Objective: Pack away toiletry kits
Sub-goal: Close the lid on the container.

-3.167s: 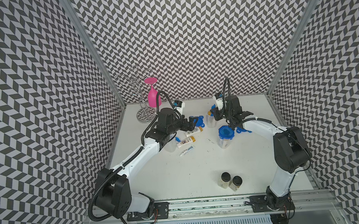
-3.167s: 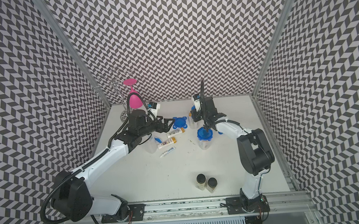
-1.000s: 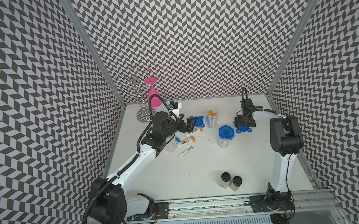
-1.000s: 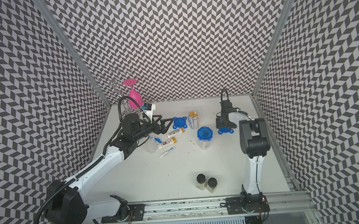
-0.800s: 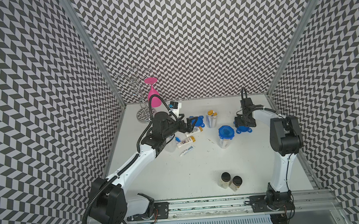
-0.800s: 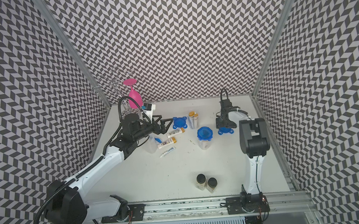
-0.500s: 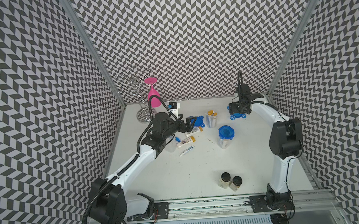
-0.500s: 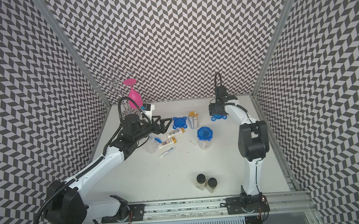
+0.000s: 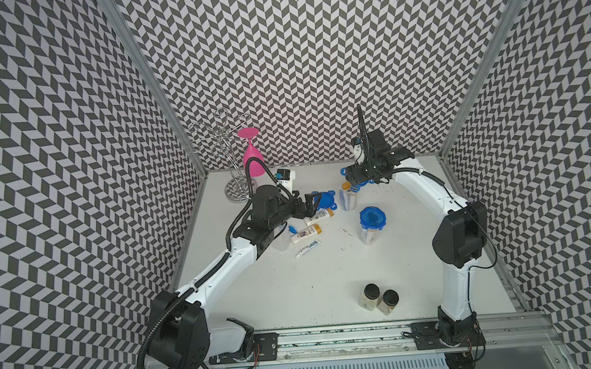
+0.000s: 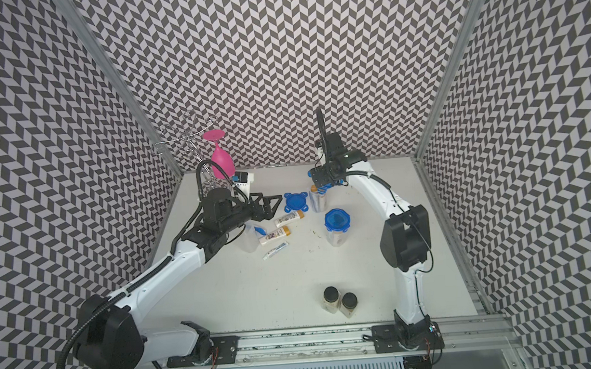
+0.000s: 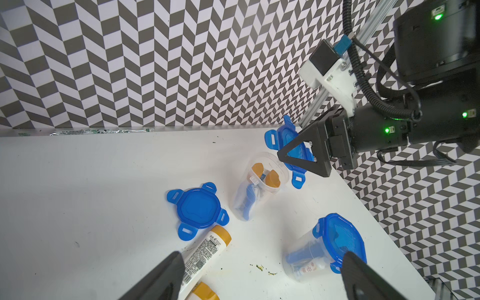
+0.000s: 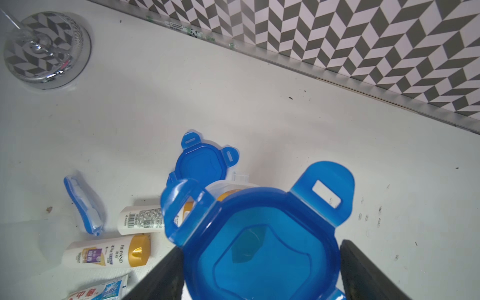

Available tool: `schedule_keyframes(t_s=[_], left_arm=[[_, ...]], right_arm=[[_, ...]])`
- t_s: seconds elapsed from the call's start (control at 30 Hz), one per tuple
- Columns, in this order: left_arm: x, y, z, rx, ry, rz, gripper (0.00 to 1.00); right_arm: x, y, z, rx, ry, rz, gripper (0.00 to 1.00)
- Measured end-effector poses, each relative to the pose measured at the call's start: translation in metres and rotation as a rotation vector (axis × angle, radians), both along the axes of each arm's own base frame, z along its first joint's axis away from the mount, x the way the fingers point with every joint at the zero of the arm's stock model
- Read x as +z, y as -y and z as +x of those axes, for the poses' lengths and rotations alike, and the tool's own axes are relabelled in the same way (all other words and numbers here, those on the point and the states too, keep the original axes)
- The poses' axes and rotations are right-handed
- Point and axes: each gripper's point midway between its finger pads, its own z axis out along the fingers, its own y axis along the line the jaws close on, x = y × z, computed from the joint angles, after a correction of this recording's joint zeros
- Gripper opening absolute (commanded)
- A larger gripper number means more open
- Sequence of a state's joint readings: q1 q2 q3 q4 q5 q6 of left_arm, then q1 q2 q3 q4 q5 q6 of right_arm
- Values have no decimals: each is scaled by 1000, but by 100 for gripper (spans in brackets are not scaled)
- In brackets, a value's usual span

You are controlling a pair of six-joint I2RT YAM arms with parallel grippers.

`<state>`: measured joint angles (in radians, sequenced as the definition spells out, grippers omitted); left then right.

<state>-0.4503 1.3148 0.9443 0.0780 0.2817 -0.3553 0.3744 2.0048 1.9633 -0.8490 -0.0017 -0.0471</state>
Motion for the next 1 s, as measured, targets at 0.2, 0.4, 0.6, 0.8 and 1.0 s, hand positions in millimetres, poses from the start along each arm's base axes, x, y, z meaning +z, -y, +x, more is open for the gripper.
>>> schedule_keyframes(t_s=[0.2,0.4,0.6,0.8,1.0], left_arm=[[-2,-1,0,2,-7,3,96],[-3,-1,0,3,-12,6,96],[-5,-4,1,8,-17,10,96],[-6,-5,2,12,-20,11,96],[-11,-4,5,13,-35,18,98]], right_arm=[[-2,-11,-4,55,-3,-4,65],[-18,-19,-5,77,-29,-20,66],[-30,-23,-5,88,-51,-30,68],[-33,-23,-5,88,-53,-40,78],[-34,-23,-5,87,-54,-42,87]])
